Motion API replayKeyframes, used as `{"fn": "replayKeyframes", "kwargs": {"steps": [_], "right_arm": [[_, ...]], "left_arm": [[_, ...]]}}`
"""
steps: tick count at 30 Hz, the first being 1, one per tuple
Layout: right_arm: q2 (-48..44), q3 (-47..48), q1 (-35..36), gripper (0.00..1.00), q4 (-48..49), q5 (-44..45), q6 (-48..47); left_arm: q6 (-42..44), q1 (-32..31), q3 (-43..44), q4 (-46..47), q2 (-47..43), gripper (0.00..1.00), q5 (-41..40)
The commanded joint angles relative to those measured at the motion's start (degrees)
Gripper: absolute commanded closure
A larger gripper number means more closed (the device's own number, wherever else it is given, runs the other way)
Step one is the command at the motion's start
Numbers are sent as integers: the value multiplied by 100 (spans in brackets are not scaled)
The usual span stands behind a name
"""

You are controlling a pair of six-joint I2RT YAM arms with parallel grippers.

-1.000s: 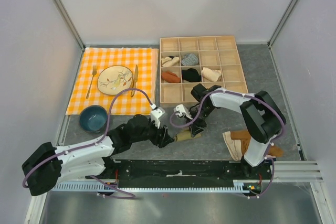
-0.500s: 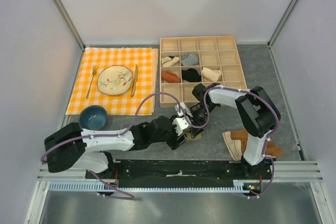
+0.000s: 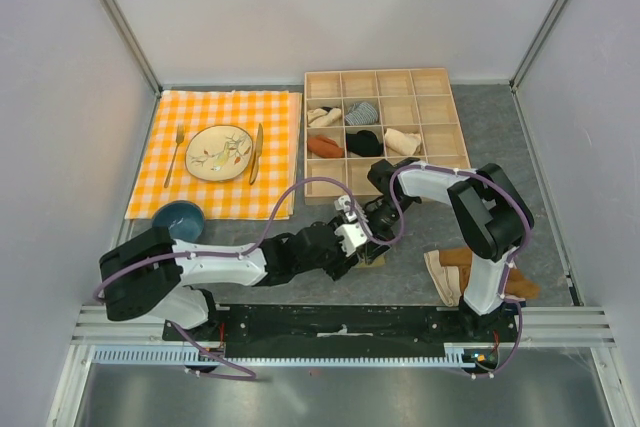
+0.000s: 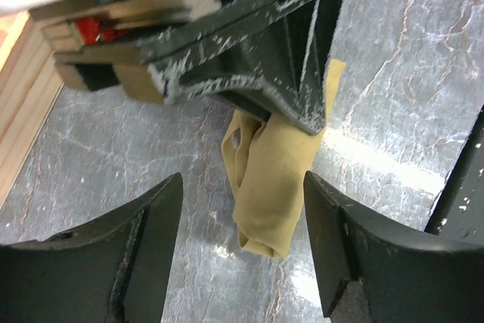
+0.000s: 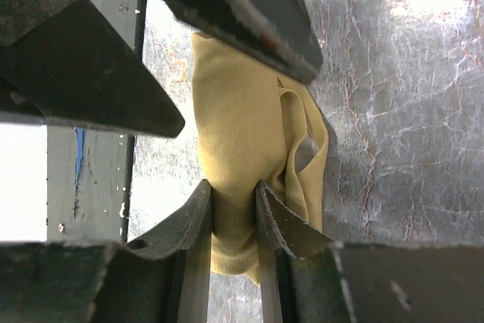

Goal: Roll the underwear
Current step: Roll the underwear to the corner of the board.

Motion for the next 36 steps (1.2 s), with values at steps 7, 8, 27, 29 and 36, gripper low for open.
{"fn": "replayKeyframes", "kwargs": {"steps": [7, 8, 27, 29, 36], "right_arm": [[183, -137, 143, 71, 43, 625, 42], [183, -154, 134, 71, 52, 634, 33], [227, -111, 125, 71, 69, 819, 235], [218, -93, 108, 70, 69, 819, 244], [201, -40, 108, 70, 60, 819, 358]], "left_arm": [[-1187, -23, -784, -23, -1661, 14, -1119], [-1275, -23, -863, -59, -2020, 12, -1198], [49, -330, -1199, -112, -2244, 11, 75], [182, -366, -1032, -138, -1955, 11, 93], [481, -646, -707, 99, -1365, 12, -30]]}}
